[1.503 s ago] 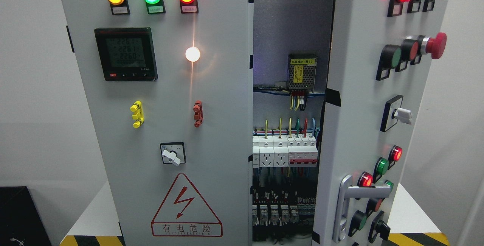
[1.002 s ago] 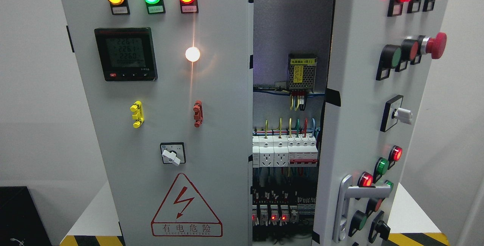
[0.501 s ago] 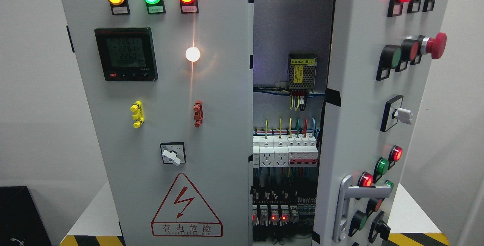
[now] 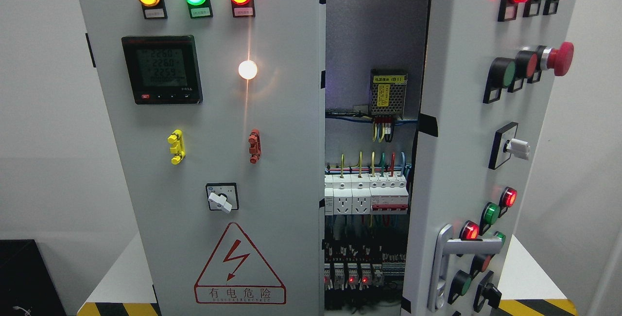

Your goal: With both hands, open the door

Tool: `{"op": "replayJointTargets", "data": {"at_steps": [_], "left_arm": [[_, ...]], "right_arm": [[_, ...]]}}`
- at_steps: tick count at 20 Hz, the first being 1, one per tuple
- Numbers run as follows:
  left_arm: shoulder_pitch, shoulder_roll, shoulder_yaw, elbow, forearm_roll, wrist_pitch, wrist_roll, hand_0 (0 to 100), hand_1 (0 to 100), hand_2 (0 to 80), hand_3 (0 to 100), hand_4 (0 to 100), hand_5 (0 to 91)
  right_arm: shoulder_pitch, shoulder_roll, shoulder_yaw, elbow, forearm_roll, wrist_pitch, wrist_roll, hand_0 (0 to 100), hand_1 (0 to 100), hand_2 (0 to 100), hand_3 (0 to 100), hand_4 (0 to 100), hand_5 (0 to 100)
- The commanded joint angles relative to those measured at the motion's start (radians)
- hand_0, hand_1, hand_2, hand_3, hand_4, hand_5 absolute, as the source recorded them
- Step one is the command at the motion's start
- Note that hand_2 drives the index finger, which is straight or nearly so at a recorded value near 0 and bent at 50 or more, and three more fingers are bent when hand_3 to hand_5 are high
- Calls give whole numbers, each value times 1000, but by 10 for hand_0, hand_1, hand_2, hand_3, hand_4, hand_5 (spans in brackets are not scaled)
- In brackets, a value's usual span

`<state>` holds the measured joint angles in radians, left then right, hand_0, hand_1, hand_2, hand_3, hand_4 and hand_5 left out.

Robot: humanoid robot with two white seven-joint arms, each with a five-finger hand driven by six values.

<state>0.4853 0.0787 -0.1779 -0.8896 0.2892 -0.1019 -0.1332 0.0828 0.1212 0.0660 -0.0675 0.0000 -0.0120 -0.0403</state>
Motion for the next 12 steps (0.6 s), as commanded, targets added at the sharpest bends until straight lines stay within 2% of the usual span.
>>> {"op": "replayJointTargets", "data": {"at_steps": [1, 5, 12], "left_arm": [[120, 205, 41, -655, 5, 8, -9, 0, 0, 0, 0, 0, 0], [128, 309, 29, -819, 25, 8, -9, 0, 0, 0, 0, 0, 0], [194, 556, -29, -1091, 42, -22, -9, 0, 0, 0, 0, 0, 0]], "right_arm": [[0, 0, 0, 0, -25, 0, -1, 193, 0, 0, 0, 0, 0], [0, 0, 0, 0, -25, 0, -1, 193, 0, 0, 0, 0, 0], [0, 0, 0, 0, -25, 0, -1, 193, 0, 0, 0, 0, 0]]}}
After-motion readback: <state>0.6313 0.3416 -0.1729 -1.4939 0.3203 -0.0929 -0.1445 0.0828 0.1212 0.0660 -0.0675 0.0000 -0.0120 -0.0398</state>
